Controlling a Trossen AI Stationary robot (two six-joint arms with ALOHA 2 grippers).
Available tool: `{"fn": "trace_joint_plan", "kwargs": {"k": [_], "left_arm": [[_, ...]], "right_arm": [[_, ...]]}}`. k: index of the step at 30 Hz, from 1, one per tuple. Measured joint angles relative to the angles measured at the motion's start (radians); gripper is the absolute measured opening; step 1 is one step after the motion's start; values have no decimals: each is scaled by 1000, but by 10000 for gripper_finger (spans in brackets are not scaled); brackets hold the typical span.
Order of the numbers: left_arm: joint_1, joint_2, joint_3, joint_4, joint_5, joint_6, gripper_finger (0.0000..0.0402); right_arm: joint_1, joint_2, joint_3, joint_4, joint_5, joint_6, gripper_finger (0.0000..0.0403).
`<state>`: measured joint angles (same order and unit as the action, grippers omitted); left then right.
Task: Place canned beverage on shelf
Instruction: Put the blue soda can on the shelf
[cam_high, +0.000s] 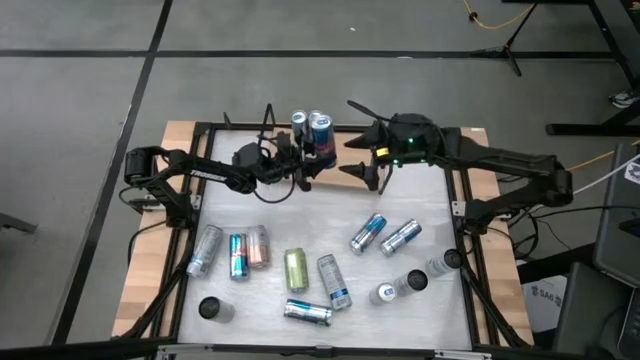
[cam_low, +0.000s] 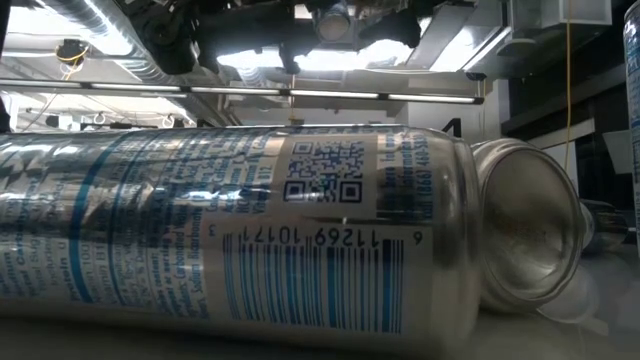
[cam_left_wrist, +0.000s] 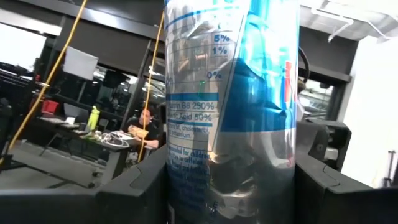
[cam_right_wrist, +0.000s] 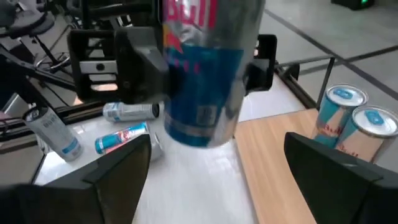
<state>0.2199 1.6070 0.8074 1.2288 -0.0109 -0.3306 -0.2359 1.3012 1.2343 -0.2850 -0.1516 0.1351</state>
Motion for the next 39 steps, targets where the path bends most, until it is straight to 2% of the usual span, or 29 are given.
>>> {"fn": "trace_joint_plan", "kwargs": {"k": [5, 15, 19, 28, 31, 39], "left_arm": [[0, 0, 0, 0, 6, -1, 210], [-14, 0, 0, 3, 5, -1, 210], [-22, 0, 0, 5, 7, -3, 210], [-33, 0, 0, -1, 22, -2, 210], [-33, 0, 0, -5, 22, -2, 210], [-33, 0, 0, -24, 25, 1, 225]], "right_arm": [[1, 18, -2, 2, -13, 19, 358], [1, 112, -1, 160, -57, 56, 358], [1, 139, -1, 215, -111, 54, 358], [1, 157, -1, 229, -121, 45, 356], [1, 157, -2, 229, -121, 43, 338], [1, 157, -2, 230, -146, 44, 258]]}}
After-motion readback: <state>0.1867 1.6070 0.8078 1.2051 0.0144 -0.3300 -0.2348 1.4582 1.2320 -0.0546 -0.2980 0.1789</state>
